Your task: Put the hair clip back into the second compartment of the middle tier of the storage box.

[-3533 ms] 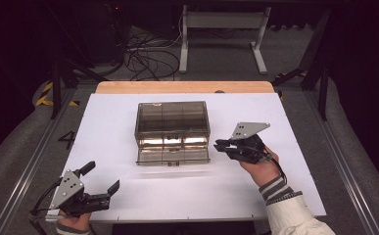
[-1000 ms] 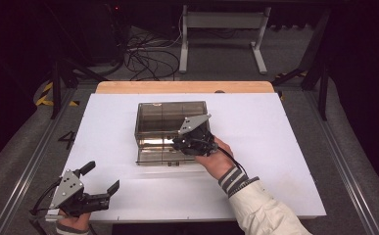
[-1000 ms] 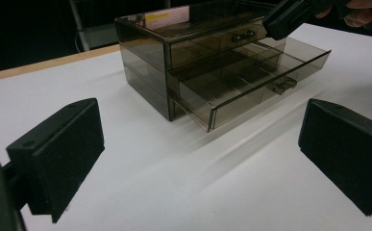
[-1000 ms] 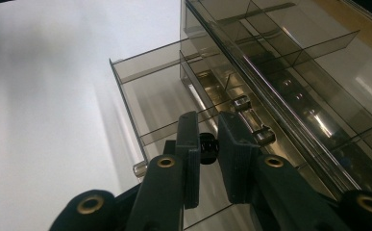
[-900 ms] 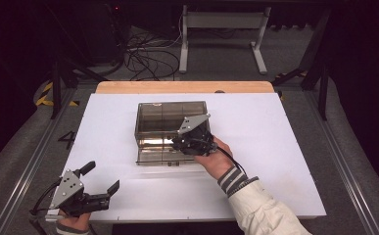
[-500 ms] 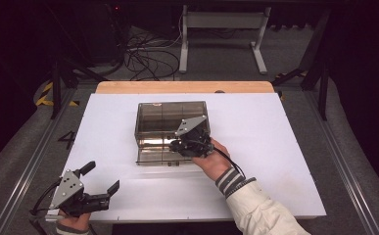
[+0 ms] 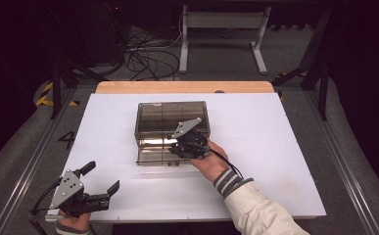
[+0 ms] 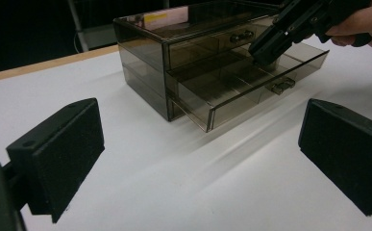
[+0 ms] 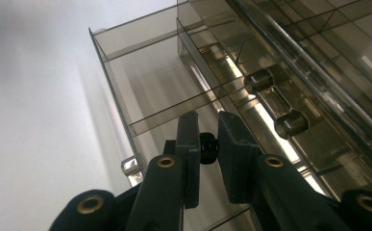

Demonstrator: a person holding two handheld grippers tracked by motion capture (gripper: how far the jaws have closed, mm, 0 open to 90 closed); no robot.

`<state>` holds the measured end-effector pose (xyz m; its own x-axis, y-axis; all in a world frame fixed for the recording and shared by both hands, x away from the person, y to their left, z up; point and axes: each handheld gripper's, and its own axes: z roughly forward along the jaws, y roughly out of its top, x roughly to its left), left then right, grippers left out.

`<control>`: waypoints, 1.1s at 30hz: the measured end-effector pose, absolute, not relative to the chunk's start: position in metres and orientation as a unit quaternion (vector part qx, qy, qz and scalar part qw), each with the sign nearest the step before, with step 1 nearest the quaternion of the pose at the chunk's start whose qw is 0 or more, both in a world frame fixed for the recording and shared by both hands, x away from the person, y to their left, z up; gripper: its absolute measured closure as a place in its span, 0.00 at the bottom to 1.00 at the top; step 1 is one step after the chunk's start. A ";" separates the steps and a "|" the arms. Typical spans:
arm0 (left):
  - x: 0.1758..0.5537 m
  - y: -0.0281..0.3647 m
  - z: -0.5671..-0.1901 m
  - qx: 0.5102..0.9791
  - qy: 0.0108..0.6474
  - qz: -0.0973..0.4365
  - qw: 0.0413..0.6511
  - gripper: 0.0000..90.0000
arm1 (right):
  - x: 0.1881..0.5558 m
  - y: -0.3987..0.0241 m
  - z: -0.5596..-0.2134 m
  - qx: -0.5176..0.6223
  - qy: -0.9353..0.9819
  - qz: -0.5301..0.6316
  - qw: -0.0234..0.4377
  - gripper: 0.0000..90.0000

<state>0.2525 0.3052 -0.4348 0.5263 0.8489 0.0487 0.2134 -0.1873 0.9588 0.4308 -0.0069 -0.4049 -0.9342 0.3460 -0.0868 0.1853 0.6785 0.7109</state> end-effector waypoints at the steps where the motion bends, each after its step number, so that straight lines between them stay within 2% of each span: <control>1: 0.253 0.305 -0.435 0.706 0.376 0.308 0.515 0.03 | 0.431 -0.007 -0.405 0.146 0.910 0.372 0.108 0.88; 33: 0.253 0.305 -0.435 0.709 0.375 0.307 0.513 0.03 | 0.435 0.002 -0.418 0.151 0.927 0.331 0.094 0.87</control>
<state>0.2529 0.3049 -0.4348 0.5300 0.8465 0.0500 0.2172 -0.1925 0.9569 0.4347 0.0016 -0.4185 -0.9369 0.3416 -0.0739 0.2175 0.7354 0.6418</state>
